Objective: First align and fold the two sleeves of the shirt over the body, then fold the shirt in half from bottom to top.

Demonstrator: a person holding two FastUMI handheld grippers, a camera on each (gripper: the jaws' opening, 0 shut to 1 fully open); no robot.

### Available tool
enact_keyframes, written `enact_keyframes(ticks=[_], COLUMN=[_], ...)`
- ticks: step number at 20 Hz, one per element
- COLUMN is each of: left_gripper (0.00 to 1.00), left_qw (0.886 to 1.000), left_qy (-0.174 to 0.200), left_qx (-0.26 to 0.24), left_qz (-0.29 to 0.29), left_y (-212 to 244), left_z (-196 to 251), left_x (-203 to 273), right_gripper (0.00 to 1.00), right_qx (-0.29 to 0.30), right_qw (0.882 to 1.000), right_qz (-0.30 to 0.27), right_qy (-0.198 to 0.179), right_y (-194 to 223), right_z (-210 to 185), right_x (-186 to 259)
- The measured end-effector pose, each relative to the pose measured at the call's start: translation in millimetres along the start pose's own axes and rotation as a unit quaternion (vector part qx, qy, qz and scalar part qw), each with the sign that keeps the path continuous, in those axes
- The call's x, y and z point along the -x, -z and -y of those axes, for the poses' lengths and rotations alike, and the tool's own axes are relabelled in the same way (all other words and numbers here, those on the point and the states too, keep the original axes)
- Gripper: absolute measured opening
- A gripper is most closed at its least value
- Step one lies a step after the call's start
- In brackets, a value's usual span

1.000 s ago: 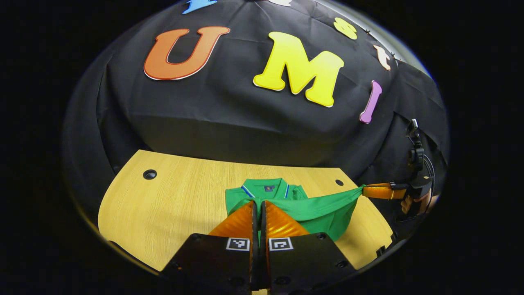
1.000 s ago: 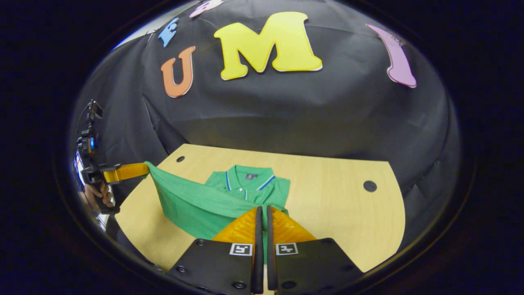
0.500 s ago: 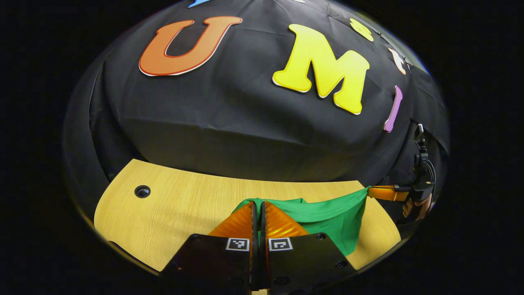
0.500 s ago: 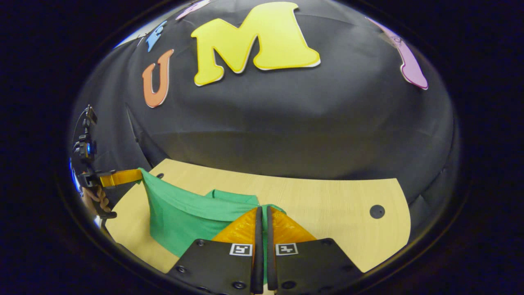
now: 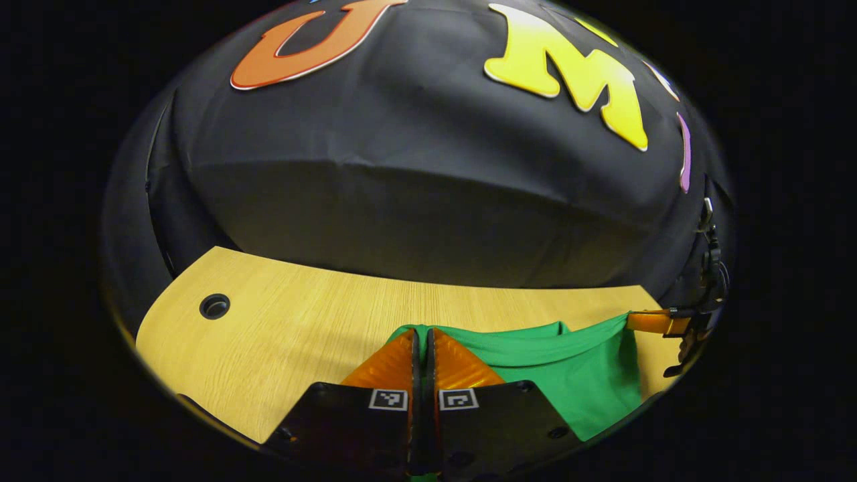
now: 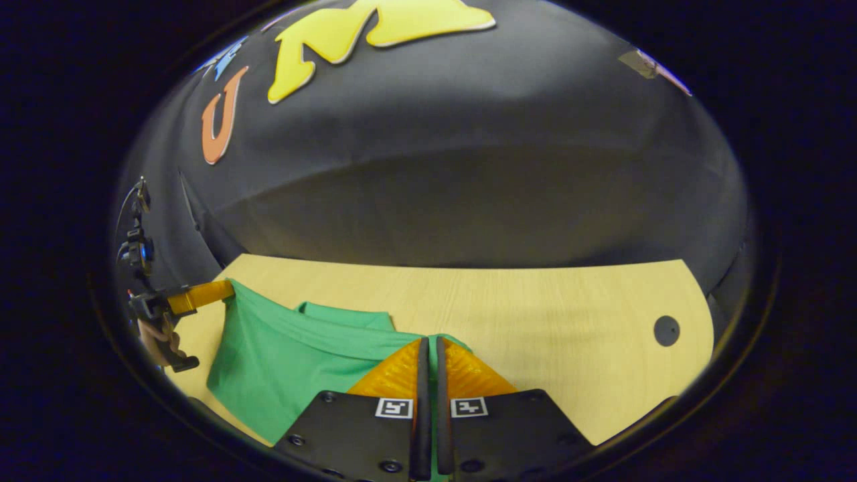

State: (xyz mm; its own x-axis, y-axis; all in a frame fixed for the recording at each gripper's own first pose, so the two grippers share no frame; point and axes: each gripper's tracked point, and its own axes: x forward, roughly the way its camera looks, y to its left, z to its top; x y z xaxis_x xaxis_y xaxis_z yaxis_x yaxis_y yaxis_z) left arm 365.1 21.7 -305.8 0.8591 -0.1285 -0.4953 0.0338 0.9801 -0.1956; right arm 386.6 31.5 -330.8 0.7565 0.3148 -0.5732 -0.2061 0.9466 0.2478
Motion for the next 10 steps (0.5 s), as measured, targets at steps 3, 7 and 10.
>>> enact_keyframes(ticks=[3, 7, 10], left_gripper=[0.05, 0.47, 0.87], left_qw=[1.0, 0.999, 0.998], left_qy=[-0.013, -0.007, -0.023], left_qx=[-0.005, -0.009, -0.031], left_qz=[-0.007, -0.035, -0.043], left_y=[11, 25, 17], left_z=[-1, 7, 7], left_x=[-12, -14, 1], right_gripper=[0.06, 0.08, 0.27], right_qx=[0.007, 0.011, -0.001], right_qw=[1.0, 0.999, 0.999], right_qz=[-0.003, -0.012, -0.009], right_qy=[0.016, 0.03, 0.042], right_y=[6, 10, 2], right_z=[2, 4, 3], right_x=[-17, -16, -2])
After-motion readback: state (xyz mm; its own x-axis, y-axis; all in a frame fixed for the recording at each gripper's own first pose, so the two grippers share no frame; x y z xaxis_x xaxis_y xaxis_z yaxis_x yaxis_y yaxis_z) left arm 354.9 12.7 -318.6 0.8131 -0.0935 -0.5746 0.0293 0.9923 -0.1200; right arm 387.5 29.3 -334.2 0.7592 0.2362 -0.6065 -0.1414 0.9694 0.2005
